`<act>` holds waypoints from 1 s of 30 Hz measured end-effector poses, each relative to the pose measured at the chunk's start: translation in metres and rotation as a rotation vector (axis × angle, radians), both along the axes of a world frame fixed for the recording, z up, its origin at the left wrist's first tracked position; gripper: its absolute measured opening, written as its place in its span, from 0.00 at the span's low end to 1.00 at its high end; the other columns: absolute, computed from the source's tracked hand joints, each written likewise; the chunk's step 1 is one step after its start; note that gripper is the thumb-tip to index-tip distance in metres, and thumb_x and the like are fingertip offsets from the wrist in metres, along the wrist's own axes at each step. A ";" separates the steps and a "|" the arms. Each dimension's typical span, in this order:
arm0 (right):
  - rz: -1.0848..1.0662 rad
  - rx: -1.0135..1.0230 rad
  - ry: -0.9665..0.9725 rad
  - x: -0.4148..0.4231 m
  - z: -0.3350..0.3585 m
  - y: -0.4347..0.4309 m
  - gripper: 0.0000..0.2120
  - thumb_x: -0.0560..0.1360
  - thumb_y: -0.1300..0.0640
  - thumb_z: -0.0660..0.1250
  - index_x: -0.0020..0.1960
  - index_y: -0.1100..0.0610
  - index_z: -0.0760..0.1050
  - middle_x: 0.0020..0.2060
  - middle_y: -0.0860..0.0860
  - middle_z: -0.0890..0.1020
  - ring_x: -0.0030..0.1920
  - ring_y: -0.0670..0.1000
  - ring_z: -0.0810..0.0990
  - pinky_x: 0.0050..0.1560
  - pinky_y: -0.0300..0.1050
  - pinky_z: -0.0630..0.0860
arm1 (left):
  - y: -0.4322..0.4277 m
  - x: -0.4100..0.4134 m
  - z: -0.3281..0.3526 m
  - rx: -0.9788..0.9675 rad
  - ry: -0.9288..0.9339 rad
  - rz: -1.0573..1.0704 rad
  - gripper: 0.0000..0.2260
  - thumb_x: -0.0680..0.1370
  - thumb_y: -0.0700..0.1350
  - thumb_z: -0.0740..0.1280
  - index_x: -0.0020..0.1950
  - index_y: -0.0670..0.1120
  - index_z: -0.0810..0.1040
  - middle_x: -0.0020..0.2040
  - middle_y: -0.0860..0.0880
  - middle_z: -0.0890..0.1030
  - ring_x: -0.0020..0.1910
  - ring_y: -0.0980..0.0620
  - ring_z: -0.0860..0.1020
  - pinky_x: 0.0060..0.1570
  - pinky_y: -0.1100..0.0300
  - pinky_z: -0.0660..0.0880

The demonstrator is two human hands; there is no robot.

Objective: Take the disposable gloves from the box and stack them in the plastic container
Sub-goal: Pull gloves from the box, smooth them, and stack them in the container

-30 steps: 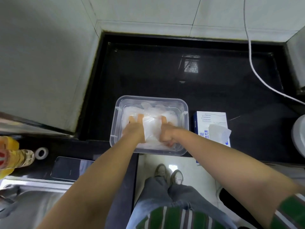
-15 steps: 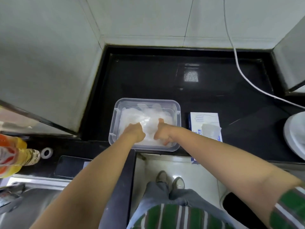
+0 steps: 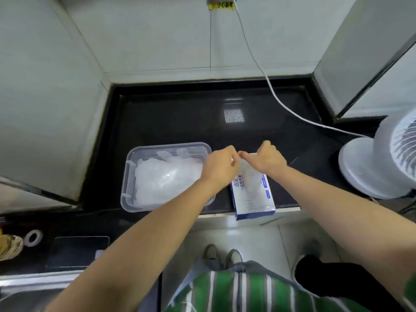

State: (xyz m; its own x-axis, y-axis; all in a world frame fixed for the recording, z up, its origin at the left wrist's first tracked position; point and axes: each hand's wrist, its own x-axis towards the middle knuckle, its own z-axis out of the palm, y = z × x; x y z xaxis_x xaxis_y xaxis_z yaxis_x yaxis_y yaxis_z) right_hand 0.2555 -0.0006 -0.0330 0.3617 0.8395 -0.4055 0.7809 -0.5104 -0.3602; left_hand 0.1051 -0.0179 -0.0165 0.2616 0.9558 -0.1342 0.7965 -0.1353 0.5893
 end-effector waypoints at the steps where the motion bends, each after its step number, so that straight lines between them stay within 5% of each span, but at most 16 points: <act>1: -0.019 -0.073 -0.016 0.007 -0.004 -0.006 0.39 0.70 0.30 0.67 0.65 0.61 0.67 0.60 0.55 0.76 0.61 0.58 0.77 0.53 0.50 0.73 | -0.003 0.010 -0.006 -0.041 0.012 -0.030 0.05 0.79 0.44 0.62 0.52 0.47 0.76 0.43 0.47 0.81 0.46 0.43 0.80 0.45 0.51 0.78; 6: -0.038 -0.191 0.247 0.028 -0.023 -0.026 0.20 0.73 0.44 0.73 0.38 0.60 0.75 0.34 0.54 0.80 0.33 0.52 0.78 0.35 0.43 0.74 | -0.014 0.038 -0.044 -0.315 0.233 -0.150 0.17 0.79 0.44 0.63 0.66 0.41 0.69 0.60 0.41 0.77 0.56 0.40 0.77 0.49 0.52 0.74; 13: -0.044 0.037 0.507 0.041 -0.032 -0.031 0.09 0.72 0.58 0.77 0.39 0.64 0.84 0.37 0.56 0.85 0.39 0.52 0.83 0.48 0.45 0.81 | -0.019 0.042 -0.061 -0.409 0.277 -0.246 0.21 0.78 0.47 0.69 0.69 0.45 0.68 0.64 0.44 0.70 0.56 0.44 0.76 0.54 0.54 0.76; 22: -0.046 0.129 0.819 0.046 -0.032 -0.035 0.10 0.79 0.63 0.65 0.40 0.58 0.77 0.42 0.55 0.83 0.45 0.53 0.81 0.55 0.48 0.79 | -0.019 0.042 -0.061 -0.412 0.259 -0.248 0.21 0.77 0.44 0.70 0.68 0.44 0.68 0.63 0.44 0.70 0.57 0.45 0.76 0.53 0.56 0.75; 27: -0.187 0.292 1.055 0.050 -0.007 -0.020 0.13 0.82 0.55 0.60 0.40 0.58 0.72 0.38 0.55 0.79 0.41 0.53 0.79 0.53 0.50 0.76 | -0.018 0.042 -0.064 -0.461 0.213 -0.217 0.18 0.78 0.44 0.69 0.66 0.44 0.70 0.59 0.44 0.74 0.56 0.45 0.77 0.55 0.54 0.78; 30: -0.147 0.315 1.136 0.052 -0.001 -0.018 0.13 0.78 0.53 0.62 0.47 0.63 0.76 0.46 0.61 0.80 0.47 0.56 0.80 0.54 0.50 0.76 | -0.015 0.040 -0.061 -0.548 0.076 -0.133 0.11 0.80 0.46 0.65 0.60 0.44 0.73 0.51 0.45 0.77 0.46 0.49 0.77 0.44 0.58 0.77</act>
State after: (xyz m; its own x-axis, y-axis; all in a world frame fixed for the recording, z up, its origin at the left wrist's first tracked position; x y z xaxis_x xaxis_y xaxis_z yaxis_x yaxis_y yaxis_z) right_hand 0.3079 -0.0187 -0.0344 0.0291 0.9403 -0.3392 -0.1261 -0.3332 -0.9344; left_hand 0.1450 -0.0324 -0.0777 0.3450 0.7009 -0.6243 0.8366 0.0720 0.5431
